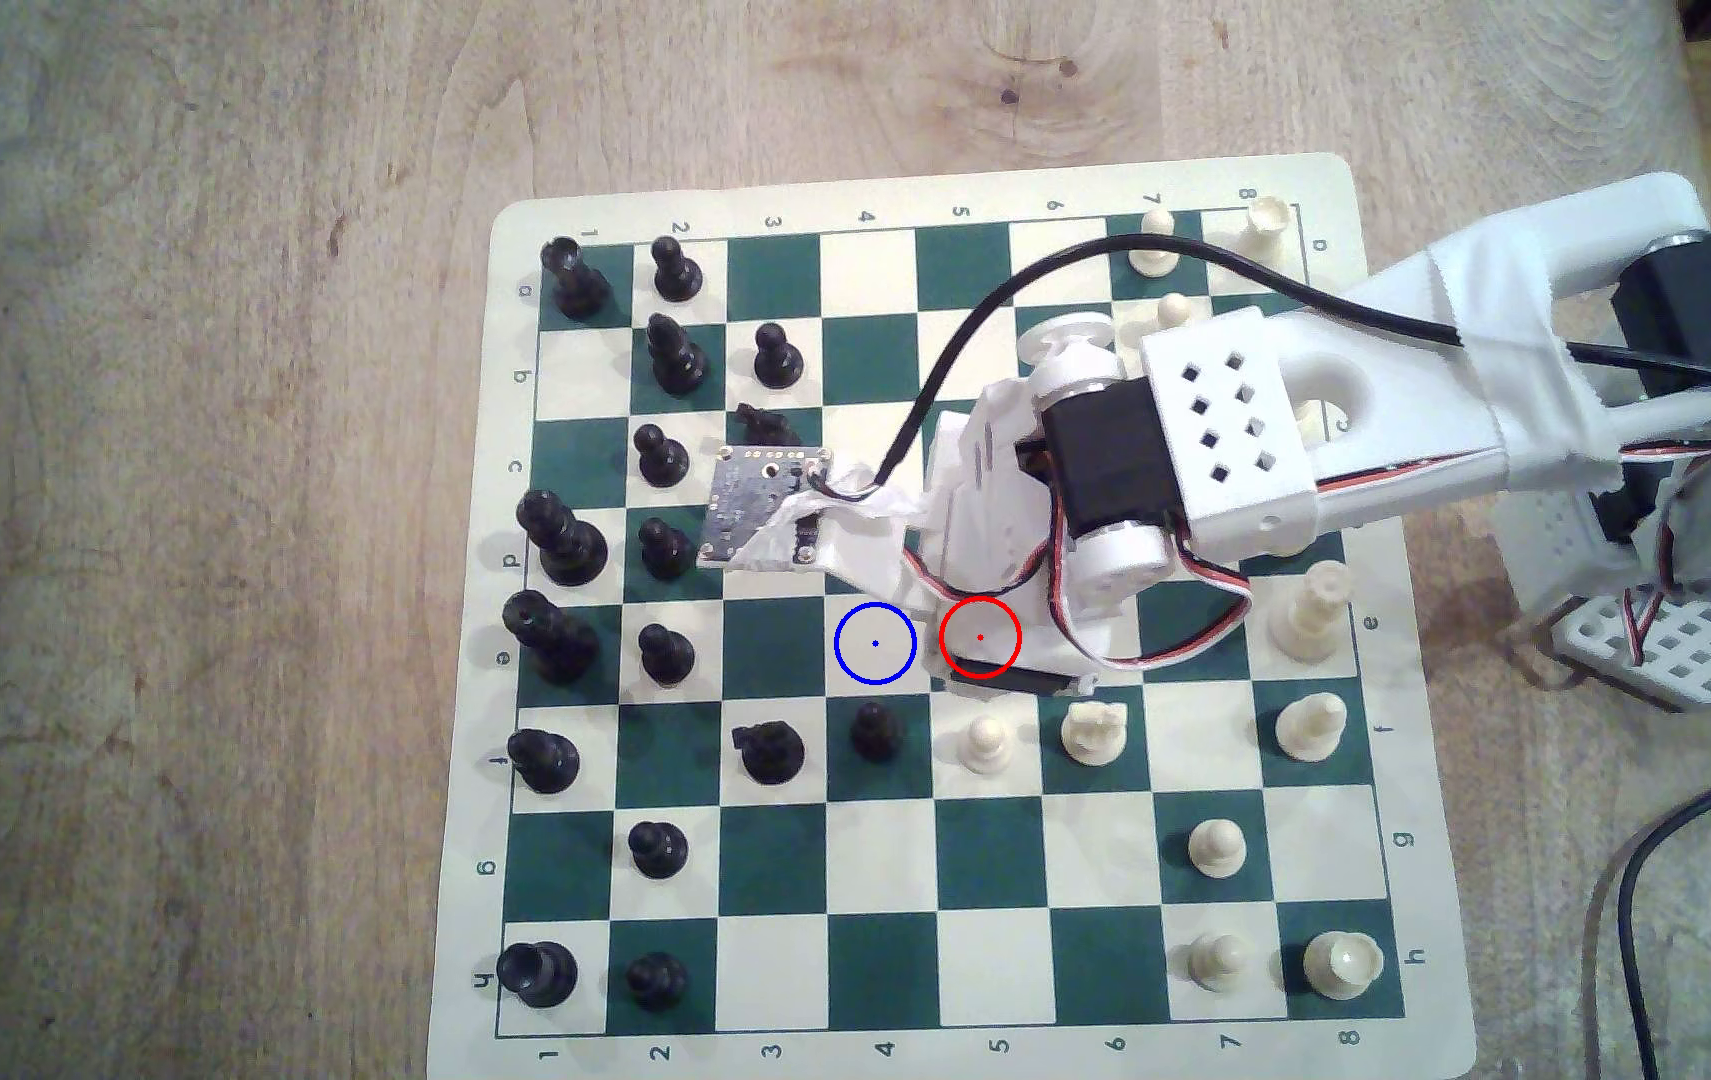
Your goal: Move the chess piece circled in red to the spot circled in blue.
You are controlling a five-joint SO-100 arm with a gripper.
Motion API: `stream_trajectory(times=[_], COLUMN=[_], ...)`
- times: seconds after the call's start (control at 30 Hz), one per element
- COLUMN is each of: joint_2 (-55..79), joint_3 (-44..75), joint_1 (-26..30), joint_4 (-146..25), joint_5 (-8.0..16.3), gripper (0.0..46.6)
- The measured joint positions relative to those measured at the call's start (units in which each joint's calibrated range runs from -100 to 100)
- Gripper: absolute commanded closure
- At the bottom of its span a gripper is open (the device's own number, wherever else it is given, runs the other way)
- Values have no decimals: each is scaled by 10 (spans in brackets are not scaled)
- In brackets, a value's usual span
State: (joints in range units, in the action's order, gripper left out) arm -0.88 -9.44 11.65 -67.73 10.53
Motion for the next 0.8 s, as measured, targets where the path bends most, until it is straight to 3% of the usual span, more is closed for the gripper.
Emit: stream_trajectory(times=[0.8], joint_2=[132], joint_3=[61], joint_1=[-37], joint_4=[84], joint_5=[-11], gripper=[464])
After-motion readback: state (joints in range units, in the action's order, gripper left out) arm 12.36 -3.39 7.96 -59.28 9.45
